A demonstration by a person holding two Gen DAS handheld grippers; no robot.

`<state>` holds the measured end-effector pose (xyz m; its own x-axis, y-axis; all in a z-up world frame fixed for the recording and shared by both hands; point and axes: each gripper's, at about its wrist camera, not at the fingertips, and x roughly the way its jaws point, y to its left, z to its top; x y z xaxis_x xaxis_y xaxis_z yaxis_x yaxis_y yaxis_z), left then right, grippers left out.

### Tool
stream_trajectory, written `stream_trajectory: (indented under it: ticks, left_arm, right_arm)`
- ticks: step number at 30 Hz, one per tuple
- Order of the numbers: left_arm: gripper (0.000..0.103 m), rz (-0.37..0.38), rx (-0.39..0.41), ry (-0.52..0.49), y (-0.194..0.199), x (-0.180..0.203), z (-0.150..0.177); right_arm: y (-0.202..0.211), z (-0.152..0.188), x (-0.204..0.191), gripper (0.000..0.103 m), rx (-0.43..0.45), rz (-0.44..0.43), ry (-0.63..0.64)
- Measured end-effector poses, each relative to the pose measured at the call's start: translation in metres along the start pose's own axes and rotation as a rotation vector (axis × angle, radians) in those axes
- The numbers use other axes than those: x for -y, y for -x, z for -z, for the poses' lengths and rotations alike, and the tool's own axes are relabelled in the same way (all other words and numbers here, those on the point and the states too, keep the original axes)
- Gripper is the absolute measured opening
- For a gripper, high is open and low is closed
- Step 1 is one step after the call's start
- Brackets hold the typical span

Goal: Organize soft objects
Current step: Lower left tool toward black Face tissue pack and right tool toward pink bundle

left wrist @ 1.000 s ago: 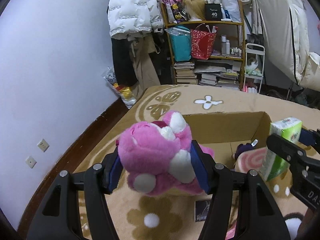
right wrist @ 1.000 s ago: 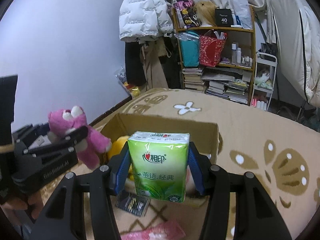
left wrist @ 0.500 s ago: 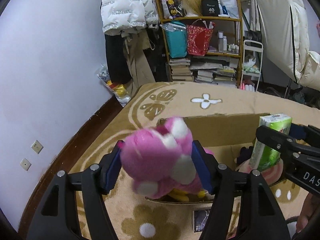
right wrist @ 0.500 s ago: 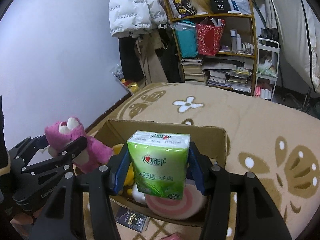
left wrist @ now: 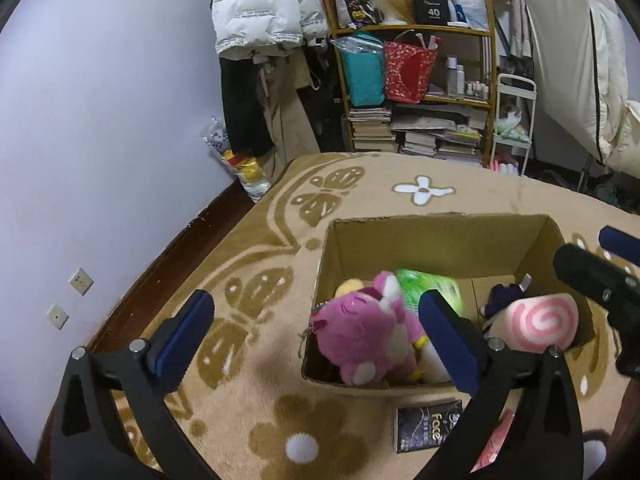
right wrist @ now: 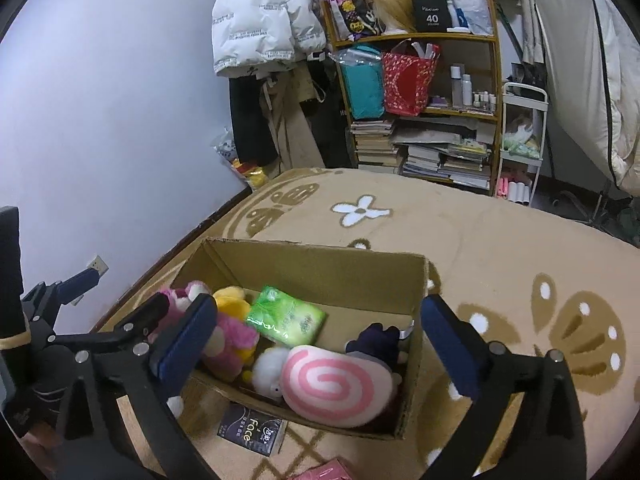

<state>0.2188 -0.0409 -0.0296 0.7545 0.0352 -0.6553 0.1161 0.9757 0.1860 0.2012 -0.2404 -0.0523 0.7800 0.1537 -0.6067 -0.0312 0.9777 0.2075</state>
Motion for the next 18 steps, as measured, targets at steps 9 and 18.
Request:
stream_trajectory:
  ticks: [9, 18]
  left_arm:
    - [0.103, 0.012, -0.023, 0.032, 0.015, -0.009, 0.010]
    - [0.103, -0.004, -0.059, 0.052, 0.029, -0.017, 0.026]
  right_arm:
    - [0.021, 0.002, 0.005, 0.103, 0.011, 0.032, 0.000]
    - [0.040, 0.022, 0.006, 0.103, -0.006, 0.046, -0.006]
